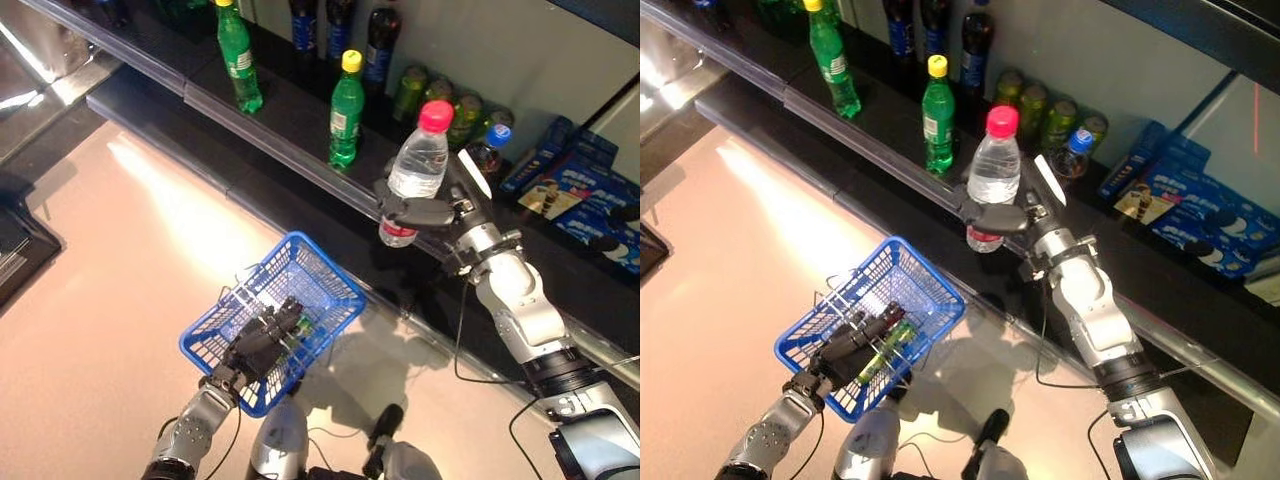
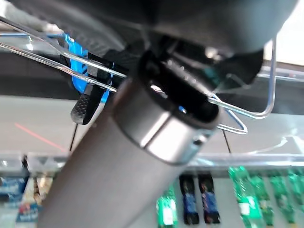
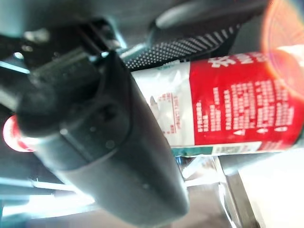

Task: Pick up the drink and place into the basket.

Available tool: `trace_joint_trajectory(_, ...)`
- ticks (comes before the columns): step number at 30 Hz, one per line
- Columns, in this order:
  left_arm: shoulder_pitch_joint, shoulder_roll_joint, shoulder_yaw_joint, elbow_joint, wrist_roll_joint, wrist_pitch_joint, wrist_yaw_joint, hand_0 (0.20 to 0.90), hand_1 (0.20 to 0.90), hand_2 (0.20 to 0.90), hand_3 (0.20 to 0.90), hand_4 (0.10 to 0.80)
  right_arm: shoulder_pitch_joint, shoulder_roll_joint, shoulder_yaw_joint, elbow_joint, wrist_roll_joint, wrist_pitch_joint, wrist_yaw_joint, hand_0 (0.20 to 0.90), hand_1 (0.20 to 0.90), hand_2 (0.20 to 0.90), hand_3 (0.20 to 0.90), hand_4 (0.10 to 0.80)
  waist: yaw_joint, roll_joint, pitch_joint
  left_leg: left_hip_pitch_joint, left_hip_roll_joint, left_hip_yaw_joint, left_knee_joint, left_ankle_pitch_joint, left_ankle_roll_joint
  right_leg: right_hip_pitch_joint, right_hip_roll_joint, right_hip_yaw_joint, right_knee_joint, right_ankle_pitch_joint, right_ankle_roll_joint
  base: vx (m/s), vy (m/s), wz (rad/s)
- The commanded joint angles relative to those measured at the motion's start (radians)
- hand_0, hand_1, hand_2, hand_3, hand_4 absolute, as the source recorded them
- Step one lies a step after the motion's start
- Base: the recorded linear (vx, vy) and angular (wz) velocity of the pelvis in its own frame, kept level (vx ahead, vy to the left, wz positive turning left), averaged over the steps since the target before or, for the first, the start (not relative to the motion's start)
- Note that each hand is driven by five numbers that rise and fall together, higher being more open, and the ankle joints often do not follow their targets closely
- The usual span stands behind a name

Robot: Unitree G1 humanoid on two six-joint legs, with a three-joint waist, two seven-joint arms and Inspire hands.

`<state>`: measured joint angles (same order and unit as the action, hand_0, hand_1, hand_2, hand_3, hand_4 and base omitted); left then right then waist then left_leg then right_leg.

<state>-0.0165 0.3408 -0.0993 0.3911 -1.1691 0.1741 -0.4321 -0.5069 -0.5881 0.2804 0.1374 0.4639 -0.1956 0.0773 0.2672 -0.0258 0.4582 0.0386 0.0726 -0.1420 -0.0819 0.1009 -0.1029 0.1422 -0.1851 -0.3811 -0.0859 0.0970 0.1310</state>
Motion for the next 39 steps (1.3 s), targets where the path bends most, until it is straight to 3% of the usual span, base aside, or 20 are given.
trace_joint_trajectory(1, -0.068, 0.017, -0.071, -0.277, -0.146, -0.132, -0.115, 0.300, 0.300, 0.300, 0.200, 0.100, -0.041, 0.029, 0.043, -0.110, 0.074, -0.139, -0.011, 0.300, 0.300, 0.300, 0.200, 0.100, 0.007, -0.043, -0.346, 0.016, -0.012, 0.019, -0.005, -0.051, 0.016, 0.064, -0.011, -0.014, -0.001, -0.058, 0.028, 0.006, -0.052, 0.22)
trace_joint_trajectory(17, -0.090, 0.062, -0.087, -0.554, -0.160, -0.080, -0.057, 0.300, 0.300, 0.300, 0.200, 0.100, -0.058, 0.075, 0.168, -0.132, 0.020, -0.150, -0.042, 0.300, 0.300, 0.300, 0.200, 0.100, 0.078, -0.057, -0.352, -0.004, -0.021, -0.069, -0.005, -0.032, 0.009, 0.092, -0.008, -0.052, -0.001, -0.071, 0.029, 0.020, -0.032, 0.12)
trace_joint_trajectory(39, -0.133, 0.106, -0.166, -0.744, -0.155, 0.030, -0.096, 0.300, 0.300, 0.300, 0.200, 0.100, -0.083, 0.105, 0.310, -0.109, -0.038, -0.140, -0.060, 0.300, 0.300, 0.300, 0.200, 0.100, 0.134, -0.059, -0.358, -0.029, -0.032, -0.157, -0.005, -0.016, 0.002, 0.105, -0.013, -0.095, 0.000, -0.076, 0.034, 0.011, -0.012, 0.10)
